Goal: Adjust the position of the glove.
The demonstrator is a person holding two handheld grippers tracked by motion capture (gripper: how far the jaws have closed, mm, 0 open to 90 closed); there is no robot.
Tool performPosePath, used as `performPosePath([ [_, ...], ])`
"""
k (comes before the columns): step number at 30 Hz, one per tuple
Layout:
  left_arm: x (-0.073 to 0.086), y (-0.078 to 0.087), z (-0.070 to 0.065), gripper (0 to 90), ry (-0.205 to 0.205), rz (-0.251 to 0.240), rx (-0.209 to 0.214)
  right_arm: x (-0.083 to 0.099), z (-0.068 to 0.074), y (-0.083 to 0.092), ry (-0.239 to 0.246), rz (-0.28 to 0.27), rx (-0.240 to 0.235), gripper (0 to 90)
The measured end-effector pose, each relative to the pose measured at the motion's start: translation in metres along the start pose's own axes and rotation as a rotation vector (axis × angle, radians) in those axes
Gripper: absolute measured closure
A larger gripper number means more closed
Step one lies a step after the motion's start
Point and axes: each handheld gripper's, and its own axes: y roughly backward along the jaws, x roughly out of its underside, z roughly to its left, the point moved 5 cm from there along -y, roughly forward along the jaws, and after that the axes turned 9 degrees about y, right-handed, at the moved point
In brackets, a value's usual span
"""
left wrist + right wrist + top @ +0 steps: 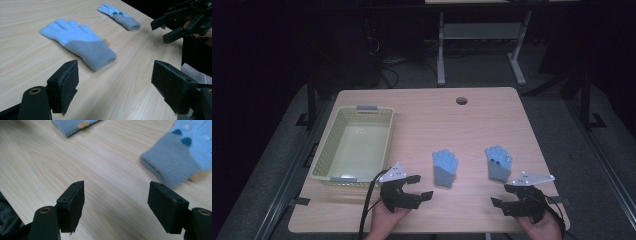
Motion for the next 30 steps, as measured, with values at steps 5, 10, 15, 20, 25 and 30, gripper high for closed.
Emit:
performPosePath([
  [5,0.0,0.0,-0.001,21.4,-0.013,0.0,-0.005,0.0,0.001,0.0,0.008,0.002,-0.009,29.0],
  [10,0.0,0.001,-0.001,21.6,-0.024,0.008,-0.01,0.0,0.001,0.003,0.008,0.003,-0.018,28.8],
  [15,0.0,0.003,-0.002,21.6,-0.011,-0.004,-0.002,-0.006,0.001,0.003,0.007,-0.002,-0.023,28.7],
  [20,-0.003,0.002,-0.005,21.6,-0.026,-0.01,-0.001,-0.015,0.001,0.004,0.015,0.004,-0.042,27.4],
  [25,0.0,0.002,-0.007,21.6,-0.027,-0.006,-0.002,-0.03,0.002,0.004,0.058,0.007,-0.038,27.3],
  [30,0.0,0.003,-0.008,21.6,-0.03,-0.013,-0.004,-0.045,-0.001,0.002,0.089,0.006,-0.042,30.0],
])
